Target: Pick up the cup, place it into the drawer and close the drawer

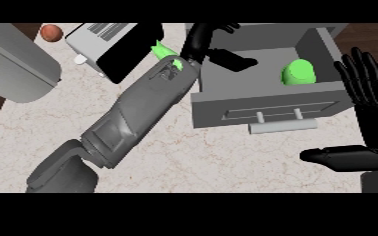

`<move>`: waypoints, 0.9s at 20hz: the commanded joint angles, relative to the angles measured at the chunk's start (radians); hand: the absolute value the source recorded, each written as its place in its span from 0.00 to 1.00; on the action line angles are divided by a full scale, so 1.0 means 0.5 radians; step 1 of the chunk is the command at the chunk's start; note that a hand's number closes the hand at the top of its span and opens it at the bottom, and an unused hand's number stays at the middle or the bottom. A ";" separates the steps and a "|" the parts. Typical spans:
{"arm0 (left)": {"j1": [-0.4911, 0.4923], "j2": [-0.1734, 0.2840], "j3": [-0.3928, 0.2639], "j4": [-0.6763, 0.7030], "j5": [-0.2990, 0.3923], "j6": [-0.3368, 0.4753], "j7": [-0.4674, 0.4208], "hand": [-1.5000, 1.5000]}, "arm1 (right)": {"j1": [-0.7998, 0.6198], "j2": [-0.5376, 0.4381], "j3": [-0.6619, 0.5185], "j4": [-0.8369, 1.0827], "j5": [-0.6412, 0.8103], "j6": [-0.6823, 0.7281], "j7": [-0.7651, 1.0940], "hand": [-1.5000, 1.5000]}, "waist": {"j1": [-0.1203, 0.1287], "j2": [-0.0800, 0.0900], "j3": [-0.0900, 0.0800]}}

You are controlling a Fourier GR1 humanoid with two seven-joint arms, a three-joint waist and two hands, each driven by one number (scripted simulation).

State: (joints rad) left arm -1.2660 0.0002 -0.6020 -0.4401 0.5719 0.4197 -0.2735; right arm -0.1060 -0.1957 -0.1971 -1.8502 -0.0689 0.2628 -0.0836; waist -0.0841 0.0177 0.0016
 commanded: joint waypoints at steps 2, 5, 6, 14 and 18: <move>-0.018 0.000 -0.184 0.011 0.032 0.122 0.076 0.00 | -0.067 0.008 0.041 -0.031 0.013 -0.019 0.076 0.00 | -0.017 0.003 -0.001; -0.013 0.000 -0.154 0.035 0.082 0.167 -0.034 0.00 | -0.003 -0.020 0.000 -0.070 -0.083 0.054 0.068 0.00 | -0.034 0.005 -0.001; -0.044 0.000 -0.128 0.001 0.111 0.165 -0.048 0.00 | -0.027 0.015 0.007 -0.048 -0.058 0.013 0.035 0.00 | -0.008 0.002 -0.001; 0.039 0.000 -0.058 -0.176 0.244 0.169 -0.326 0.00 | 0.089 -0.037 0.028 -0.141 -0.389 0.291 0.120 1.00 | 0.064 -0.017 -0.002; -0.088 0.042 0.061 -0.160 0.222 0.147 -0.210 0.00 | 0.223 -0.178 0.050 -0.340 -0.215 0.392 0.091 1.00 | 0.111 -0.034 -0.002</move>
State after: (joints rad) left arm -1.2840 0.0051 -0.6118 -0.5238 0.6809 0.5094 -0.3848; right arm -0.0696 -0.2297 -0.1739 -1.9665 -0.2167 0.3896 -0.0041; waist -0.0457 0.0058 0.0001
